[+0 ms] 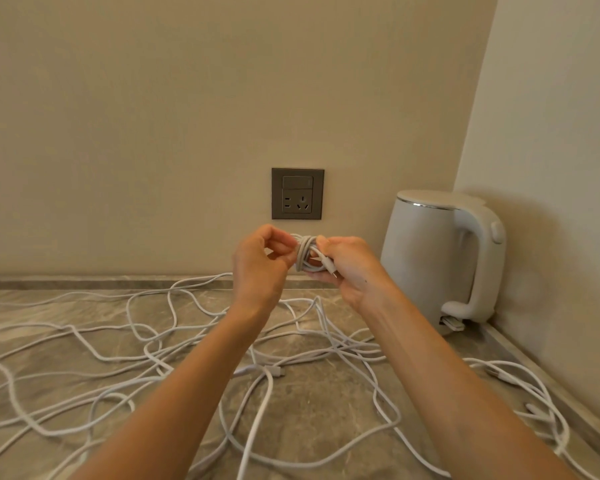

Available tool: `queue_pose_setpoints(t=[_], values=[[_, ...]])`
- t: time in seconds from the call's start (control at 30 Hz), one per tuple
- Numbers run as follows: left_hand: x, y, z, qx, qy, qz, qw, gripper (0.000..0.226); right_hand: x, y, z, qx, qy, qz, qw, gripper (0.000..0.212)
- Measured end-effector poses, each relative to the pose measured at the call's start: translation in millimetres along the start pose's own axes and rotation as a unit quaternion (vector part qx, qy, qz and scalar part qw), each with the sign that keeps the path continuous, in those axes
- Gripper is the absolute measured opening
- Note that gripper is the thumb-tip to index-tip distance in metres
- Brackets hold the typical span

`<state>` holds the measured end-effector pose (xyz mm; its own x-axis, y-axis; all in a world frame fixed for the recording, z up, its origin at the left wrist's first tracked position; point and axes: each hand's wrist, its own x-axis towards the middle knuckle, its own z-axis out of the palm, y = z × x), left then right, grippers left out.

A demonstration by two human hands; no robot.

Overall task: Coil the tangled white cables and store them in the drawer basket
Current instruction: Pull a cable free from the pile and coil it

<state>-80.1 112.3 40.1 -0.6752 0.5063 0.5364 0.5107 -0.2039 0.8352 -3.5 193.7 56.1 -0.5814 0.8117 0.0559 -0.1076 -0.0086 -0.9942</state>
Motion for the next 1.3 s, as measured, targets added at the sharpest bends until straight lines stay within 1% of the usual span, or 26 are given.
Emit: queue_pose_setpoints(t=[0.07, 0.13, 0.17, 0.2, 0.27, 0.3, 0.4, 0.47, 0.53, 0.6, 0.67, 0.7, 0.77, 0.83, 0.97, 1.07, 1.13, 1.3], values=[[2, 1, -1, 0.029, -0.003, -0.005, 1.000, 0.022, -1, 1, 0, 0.010, -0.012, 0.007, 1.000, 0.026], [5, 3, -3, 0.080, 0.000, -0.002, 0.997, 0.010, -1, 1, 1, 0.028, -0.018, 0.007, 0.999, 0.025], [4, 4, -4, 0.104, 0.001, 0.006, 0.995, 0.004, -1, 1, 1, 0.032, -0.018, 0.000, 0.999, 0.025], [3, 5, -4, 0.124, 0.003, 0.022, 0.992, 0.004, 0, 0, 0, 0.025, -0.014, -0.011, 1.000, 0.026], [2, 1, -2, 0.166, 0.001, 0.085, 0.982, 0.011, 2, 0, -2, 0.016, -0.008, -0.025, 1.000, 0.027], [0, 0, 0, 0.203, -0.006, 0.118, 0.972, 0.015, 1, 1, -2, 0.019, -0.007, -0.021, 1.000, 0.026], [-2, 1, 1, 0.299, -0.017, 0.208, 0.931, 0.020, 0, 4, -2, 0.017, -0.002, -0.013, 1.000, 0.024], [-4, 4, 0, 0.327, -0.038, 0.258, 0.908, 0.019, 0, 6, -3, 0.012, 0.001, -0.011, 1.000, 0.024], [-6, -2, 5, 0.361, -0.083, 0.245, 0.896, 0.017, 1, 6, -5, 0.012, 0.007, -0.008, 1.000, 0.024], [-7, -3, 9, 0.357, -0.107, 0.216, 0.902, 0.020, 2, 5, -8, 0.031, 0.008, -0.006, 0.999, 0.025], [-4, -5, 8, 0.349, -0.086, 0.230, 0.905, 0.029, 2, 3, -11, 0.056, -0.006, 0.006, 0.998, 0.025], [-3, -5, 6, 0.350, -0.071, 0.246, 0.901, 0.030, 2, 2, -11, 0.067, -0.016, 0.013, 0.998, 0.026], [0, -8, 4, 0.369, -0.067, 0.257, 0.891, 0.023, 1, 3, -10, 0.075, -0.033, 0.021, 0.996, 0.028], [2, -11, 3, 0.374, -0.081, 0.261, 0.886, 0.019, 1, 4, -7, 0.059, -0.035, 0.018, 0.998, 0.028], [6, -11, 3, 0.349, -0.099, 0.256, 0.896, 0.019, 3, 3, -7, 0.033, -0.029, 0.001, 0.999, 0.026], [6, -9, 1, 0.320, -0.079, 0.250, 0.910, 0.021, 3, 2, -7, 0.018, -0.048, -0.013, 0.999, 0.026], [4, -7, 0, 0.301, -0.063, 0.215, 0.927, 0.018, 2, 4, -5, 0.008, -0.057, -0.026, 0.998, 0.027], [3, -7, 1, 0.267, -0.056, 0.153, 0.950, 0.009, 3, 9, -2, 0.014, -0.062, -0.036, 0.997, 0.028]])
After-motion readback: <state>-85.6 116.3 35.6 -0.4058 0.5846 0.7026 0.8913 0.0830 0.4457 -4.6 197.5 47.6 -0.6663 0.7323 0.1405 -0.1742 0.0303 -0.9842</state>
